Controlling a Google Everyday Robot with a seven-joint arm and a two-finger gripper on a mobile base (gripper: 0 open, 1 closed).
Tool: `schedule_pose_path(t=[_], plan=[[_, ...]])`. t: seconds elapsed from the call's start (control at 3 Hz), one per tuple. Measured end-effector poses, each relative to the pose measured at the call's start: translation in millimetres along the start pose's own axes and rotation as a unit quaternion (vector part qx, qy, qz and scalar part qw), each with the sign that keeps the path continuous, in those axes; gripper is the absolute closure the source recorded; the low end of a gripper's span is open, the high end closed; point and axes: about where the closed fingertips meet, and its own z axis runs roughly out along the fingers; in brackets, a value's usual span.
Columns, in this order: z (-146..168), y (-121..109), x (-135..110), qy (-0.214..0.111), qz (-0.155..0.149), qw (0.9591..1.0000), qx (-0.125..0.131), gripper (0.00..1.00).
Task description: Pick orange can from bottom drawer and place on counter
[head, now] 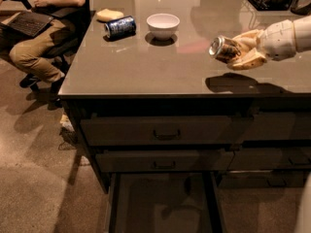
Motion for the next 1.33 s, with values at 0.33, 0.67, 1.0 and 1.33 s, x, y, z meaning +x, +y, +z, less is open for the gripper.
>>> schedule_pose_path(t=[0.33, 0.67, 1.0, 1.33], plan=[[11, -9, 7, 0.010, 0.035, 0.9993, -0.010, 1.00], [22, -12, 14, 0.015, 0.059, 0.9978, -0.026, 0.81], [29, -14, 19, 0.019, 0.073, 0.9966, -0.034, 0.58], [33, -16, 23, 0.021, 0.083, 0.9957, -0.036, 0.35]])
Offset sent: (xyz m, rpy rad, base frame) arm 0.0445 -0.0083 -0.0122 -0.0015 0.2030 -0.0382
